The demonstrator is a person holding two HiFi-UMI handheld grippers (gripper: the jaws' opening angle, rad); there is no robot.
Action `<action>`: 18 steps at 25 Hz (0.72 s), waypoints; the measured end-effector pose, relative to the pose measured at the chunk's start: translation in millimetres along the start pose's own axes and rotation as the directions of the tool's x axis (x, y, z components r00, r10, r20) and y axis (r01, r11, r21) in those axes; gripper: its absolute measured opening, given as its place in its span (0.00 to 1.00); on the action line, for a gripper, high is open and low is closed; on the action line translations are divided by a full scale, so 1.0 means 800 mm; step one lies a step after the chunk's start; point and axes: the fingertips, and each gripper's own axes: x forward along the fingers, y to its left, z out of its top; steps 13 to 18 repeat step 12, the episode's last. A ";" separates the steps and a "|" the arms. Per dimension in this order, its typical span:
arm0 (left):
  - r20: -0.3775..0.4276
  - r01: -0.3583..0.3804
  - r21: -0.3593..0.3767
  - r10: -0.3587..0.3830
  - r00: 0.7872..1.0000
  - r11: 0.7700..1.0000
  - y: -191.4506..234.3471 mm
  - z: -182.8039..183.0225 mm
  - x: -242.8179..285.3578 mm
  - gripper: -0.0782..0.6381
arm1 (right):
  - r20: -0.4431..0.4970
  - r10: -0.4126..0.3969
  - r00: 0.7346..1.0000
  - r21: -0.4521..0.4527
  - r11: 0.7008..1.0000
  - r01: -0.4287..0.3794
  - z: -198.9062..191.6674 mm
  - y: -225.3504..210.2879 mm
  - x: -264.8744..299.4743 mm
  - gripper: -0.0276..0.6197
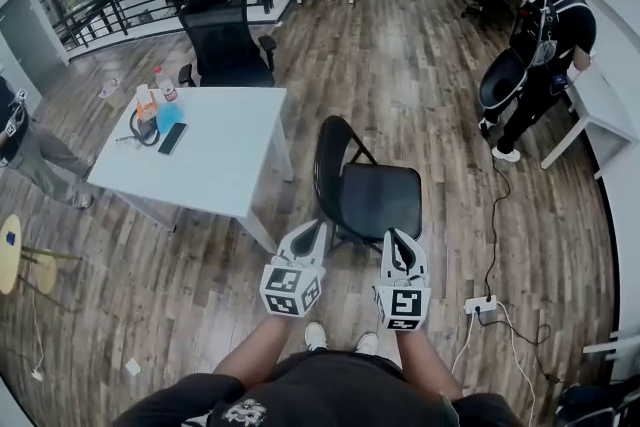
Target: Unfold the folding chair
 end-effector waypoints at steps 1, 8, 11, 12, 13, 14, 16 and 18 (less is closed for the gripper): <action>0.000 -0.002 0.006 0.002 1.000 1.000 -0.002 0.000 0.000 0.12 | 0.000 -0.003 1.000 0.001 1.000 0.003 -0.002 -0.002 -0.001 0.07; -0.012 -0.002 0.031 0.003 1.000 1.000 -0.004 -0.001 0.006 0.12 | -0.001 -0.010 1.000 0.004 1.000 0.010 -0.005 -0.004 0.001 0.07; -0.013 -0.002 0.035 0.003 1.000 0.999 -0.003 -0.001 0.008 0.12 | -0.007 -0.013 1.000 0.002 1.000 0.013 -0.006 -0.004 0.004 0.07; -0.013 -0.003 0.036 0.003 1.000 0.999 -0.002 -0.001 0.008 0.12 | -0.010 -0.014 1.000 0.002 1.000 0.014 -0.007 -0.003 0.005 0.07; -0.013 -0.003 0.036 0.003 1.000 0.999 -0.002 -0.001 0.008 0.12 | -0.010 -0.014 1.000 0.002 1.000 0.014 -0.007 -0.003 0.005 0.07; -0.013 -0.003 0.036 0.003 1.000 0.999 -0.002 -0.001 0.008 0.12 | -0.010 -0.014 1.000 0.002 1.000 0.014 -0.007 -0.003 0.005 0.07; -0.013 -0.003 0.036 0.003 1.000 0.999 -0.002 -0.001 0.008 0.12 | -0.010 -0.014 1.000 0.002 1.000 0.014 -0.007 -0.003 0.005 0.07; -0.013 -0.003 0.036 0.003 1.000 0.999 -0.002 -0.001 0.008 0.12 | -0.010 -0.014 1.000 0.002 1.000 0.014 -0.007 -0.003 0.005 0.07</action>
